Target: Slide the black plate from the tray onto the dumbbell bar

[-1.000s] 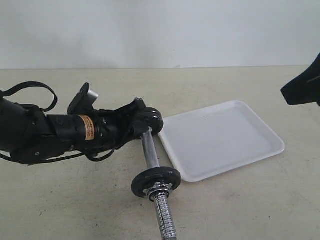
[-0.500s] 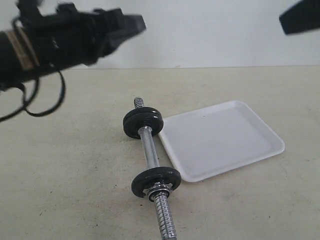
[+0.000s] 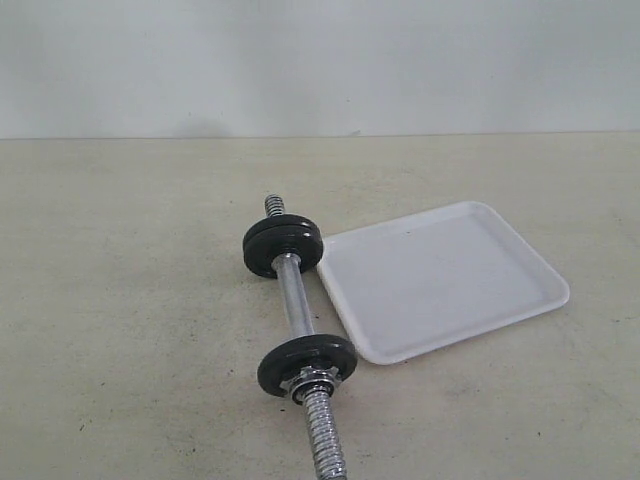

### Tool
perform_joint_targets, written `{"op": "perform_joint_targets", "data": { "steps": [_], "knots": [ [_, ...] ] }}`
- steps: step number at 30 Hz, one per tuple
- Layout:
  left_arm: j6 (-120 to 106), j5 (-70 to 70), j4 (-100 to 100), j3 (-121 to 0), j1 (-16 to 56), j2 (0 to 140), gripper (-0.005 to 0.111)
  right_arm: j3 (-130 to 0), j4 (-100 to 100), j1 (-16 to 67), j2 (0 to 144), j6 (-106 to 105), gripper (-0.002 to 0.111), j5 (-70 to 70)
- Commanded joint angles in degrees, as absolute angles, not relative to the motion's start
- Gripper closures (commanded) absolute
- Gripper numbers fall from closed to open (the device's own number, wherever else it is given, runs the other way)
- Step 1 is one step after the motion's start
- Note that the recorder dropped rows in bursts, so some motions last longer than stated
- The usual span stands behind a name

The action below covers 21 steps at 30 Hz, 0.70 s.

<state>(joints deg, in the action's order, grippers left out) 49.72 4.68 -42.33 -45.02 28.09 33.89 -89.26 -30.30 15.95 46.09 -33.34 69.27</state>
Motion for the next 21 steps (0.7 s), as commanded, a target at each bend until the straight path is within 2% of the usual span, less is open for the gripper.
{"op": "perform_joint_targets", "data": {
  "steps": [1, 5, 8, 12, 15, 21],
  "knots": [
    [49.2, 4.7, -39.4, -44.2, 28.6, 22.7, 0.102, -89.9, -30.3, 15.9, 35.3, -31.6, 0.109, 70.0],
    [49.2, 6.7, -37.7, -41.3, 28.6, 13.7, 0.102, -89.9, -29.3, 15.9, 26.0, -28.2, 0.109, 70.0],
    [45.9, 13.8, -31.8, -38.3, 28.6, 7.8, 0.102, -89.9, -26.2, 15.9, 18.7, -23.7, 0.109, 70.0],
    [32.0, 24.7, -14.9, -34.5, 28.6, 0.5, 0.102, -89.5, -24.4, 15.9, 10.1, -17.9, 0.109, 70.0],
    [18.6, 28.3, -1.1, -32.1, 28.6, 0.0, 0.102, -89.1, -23.4, 15.9, 4.0, -15.2, 0.109, 70.0],
    [-5.9, 24.2, 26.1, -27.5, 28.6, 0.0, 0.102, -89.6, -23.4, 16.0, 0.0, -9.1, 0.109, 70.0]
  ]
}}
